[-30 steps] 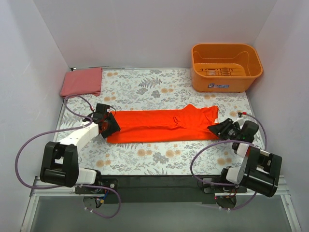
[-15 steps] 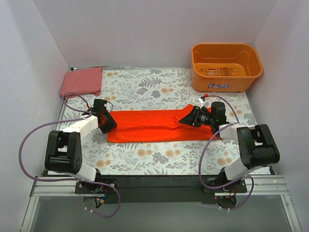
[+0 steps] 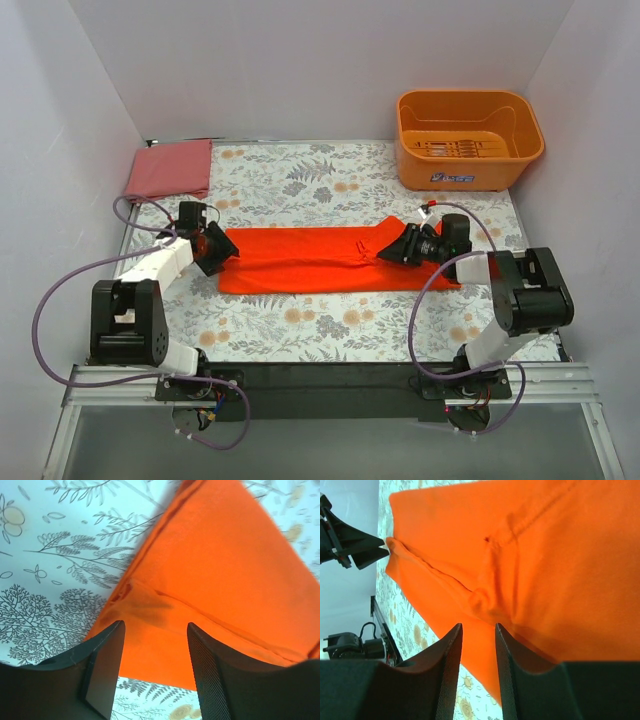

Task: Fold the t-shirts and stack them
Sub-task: Fold the tshirt

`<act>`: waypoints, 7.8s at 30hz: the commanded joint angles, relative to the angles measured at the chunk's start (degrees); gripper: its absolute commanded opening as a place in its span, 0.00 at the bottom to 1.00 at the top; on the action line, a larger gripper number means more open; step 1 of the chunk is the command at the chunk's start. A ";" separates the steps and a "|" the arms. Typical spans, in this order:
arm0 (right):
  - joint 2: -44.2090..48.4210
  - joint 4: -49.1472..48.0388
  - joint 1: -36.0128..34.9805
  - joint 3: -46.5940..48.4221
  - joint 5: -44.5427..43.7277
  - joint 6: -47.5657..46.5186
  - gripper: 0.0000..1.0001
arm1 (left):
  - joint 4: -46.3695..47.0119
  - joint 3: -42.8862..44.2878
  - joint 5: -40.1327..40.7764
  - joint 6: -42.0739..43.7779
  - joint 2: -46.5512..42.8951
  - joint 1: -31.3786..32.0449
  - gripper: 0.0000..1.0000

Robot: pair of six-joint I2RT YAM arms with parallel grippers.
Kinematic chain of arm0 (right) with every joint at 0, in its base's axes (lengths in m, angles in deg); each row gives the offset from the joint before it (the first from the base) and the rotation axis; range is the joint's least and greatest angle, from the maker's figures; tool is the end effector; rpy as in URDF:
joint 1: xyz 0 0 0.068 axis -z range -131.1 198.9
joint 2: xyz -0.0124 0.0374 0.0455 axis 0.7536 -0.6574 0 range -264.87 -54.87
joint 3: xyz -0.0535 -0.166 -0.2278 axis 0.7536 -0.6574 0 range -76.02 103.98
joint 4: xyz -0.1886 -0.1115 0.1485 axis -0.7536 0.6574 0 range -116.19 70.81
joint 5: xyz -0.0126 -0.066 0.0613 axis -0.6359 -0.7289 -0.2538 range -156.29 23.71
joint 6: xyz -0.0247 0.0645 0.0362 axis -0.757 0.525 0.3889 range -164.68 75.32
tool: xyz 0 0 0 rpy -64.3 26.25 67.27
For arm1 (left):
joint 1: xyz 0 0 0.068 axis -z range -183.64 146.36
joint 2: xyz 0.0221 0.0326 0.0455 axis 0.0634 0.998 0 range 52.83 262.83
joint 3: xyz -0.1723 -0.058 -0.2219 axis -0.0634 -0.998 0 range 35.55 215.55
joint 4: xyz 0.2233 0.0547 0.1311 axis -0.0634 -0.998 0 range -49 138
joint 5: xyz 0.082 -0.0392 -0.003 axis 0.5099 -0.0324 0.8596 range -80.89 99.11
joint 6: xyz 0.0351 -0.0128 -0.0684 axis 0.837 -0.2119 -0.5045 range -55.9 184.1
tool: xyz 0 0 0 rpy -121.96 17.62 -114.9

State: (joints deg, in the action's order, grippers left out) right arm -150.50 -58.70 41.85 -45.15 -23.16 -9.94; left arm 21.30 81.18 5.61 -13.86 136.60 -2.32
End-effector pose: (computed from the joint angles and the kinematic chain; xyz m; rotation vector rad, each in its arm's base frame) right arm 0.3034 0.0835 0.1262 0.0596 2.2065 1.2204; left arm 0.2818 -0.0106 0.1570 -1.7243 2.2125 -0.4652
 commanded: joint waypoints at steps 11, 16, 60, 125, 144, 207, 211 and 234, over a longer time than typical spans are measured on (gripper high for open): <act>19.87 28.64 0.46 0.86 -28.00 -13.38 0.46 | -4.24 19.14 2.71 6.67 12.28 11.86 0.59; 19.26 30.49 0.20 0.24 -28.37 -13.74 0.47 | -6.25 23.98 5.62 8.17 22.29 14.67 0.59; -12.21 29.27 -15.89 35.24 -19.94 -15.94 0.41 | -12.86 -0.89 -0.10 -6.07 -5.03 21.35 0.39; -12.12 37.70 -37.16 45.77 -34.96 -42.21 0.37 | -0.55 36.81 -6.59 -0.27 32.95 10.02 0.34; -17.30 37.70 -39.18 49.37 -35.84 -43.27 0.38 | 2.09 32.68 -6.69 -0.01 36.56 11.77 0.22; -16.25 38.58 -36.28 48.06 -32.51 -33.52 0.12 | -15.40 61.07 6.67 4.92 41.83 16.26 0.00; -16.25 37.44 -34.88 47.27 -29.34 -31.67 0.01 | -15.84 62.21 6.76 4.83 42.36 16.61 0.00; -21.26 33.30 -39.62 51.39 -36.98 -36.59 0.29 | -15.31 61.42 7.90 5.88 43.76 16.70 0.00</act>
State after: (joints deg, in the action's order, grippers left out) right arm -170.22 -23.34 3.23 3.26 -58.09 -44.30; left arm 6.00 141.70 11.94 -8.70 182.54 14.25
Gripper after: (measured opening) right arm 0.294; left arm 0.020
